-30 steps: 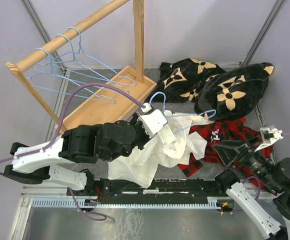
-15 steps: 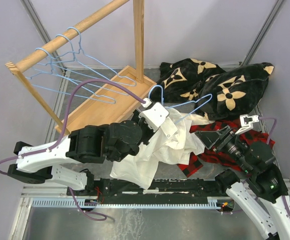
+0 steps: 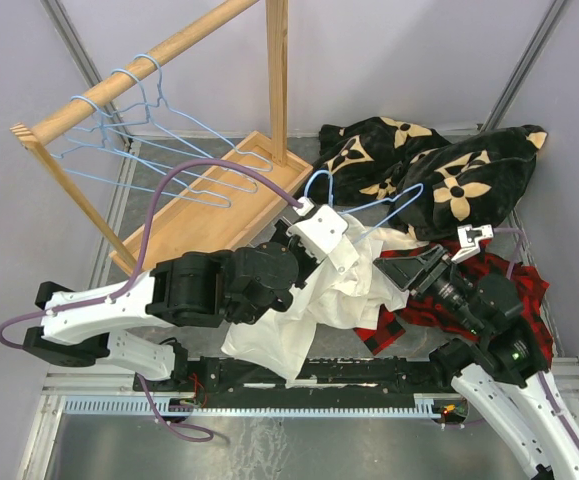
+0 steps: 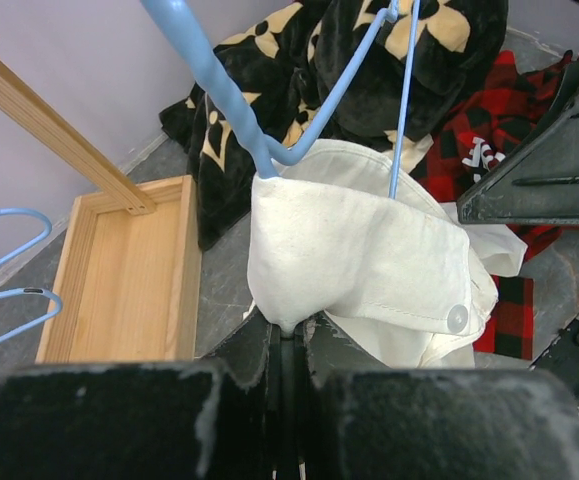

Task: Place the shirt on the hanger
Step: Hang the shirt on the hanger.

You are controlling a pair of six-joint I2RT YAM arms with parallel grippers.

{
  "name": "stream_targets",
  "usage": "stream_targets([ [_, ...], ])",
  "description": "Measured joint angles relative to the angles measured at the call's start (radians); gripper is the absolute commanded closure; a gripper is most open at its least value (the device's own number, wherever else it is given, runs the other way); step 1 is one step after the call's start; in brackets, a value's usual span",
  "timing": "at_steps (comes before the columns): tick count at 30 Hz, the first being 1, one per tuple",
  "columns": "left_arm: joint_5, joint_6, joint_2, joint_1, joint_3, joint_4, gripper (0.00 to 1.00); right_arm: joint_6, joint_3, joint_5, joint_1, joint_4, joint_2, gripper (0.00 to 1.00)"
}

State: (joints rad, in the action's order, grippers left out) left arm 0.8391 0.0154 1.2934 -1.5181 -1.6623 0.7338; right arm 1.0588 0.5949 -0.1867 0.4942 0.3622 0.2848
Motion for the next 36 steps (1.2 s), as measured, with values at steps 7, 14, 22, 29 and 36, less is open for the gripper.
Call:
stream_targets([
  [7,0.028,0.0,0.022,0.0,-0.009,-0.011,0.97,0.026,-0.023,-0.031,0.01,-0.065,0.052,0.39],
  [14,0.055,0.0,0.038,0.002,-0.009,-0.016,0.97,0.037,-0.058,0.0,0.093,-0.141,0.085,0.55],
  [22,0.069,0.0,0.038,0.003,-0.009,-0.028,0.97,0.02,-0.106,0.125,0.278,-0.209,0.156,1.0],
  [29,0.068,0.021,0.01,0.003,0.002,-0.019,0.97,-0.031,-0.092,0.234,0.285,-0.195,0.161,1.0],
  [36,0.05,0.043,-0.083,0.003,0.07,-0.01,0.97,-0.075,0.0,0.333,0.285,-0.136,0.212,1.0],
])
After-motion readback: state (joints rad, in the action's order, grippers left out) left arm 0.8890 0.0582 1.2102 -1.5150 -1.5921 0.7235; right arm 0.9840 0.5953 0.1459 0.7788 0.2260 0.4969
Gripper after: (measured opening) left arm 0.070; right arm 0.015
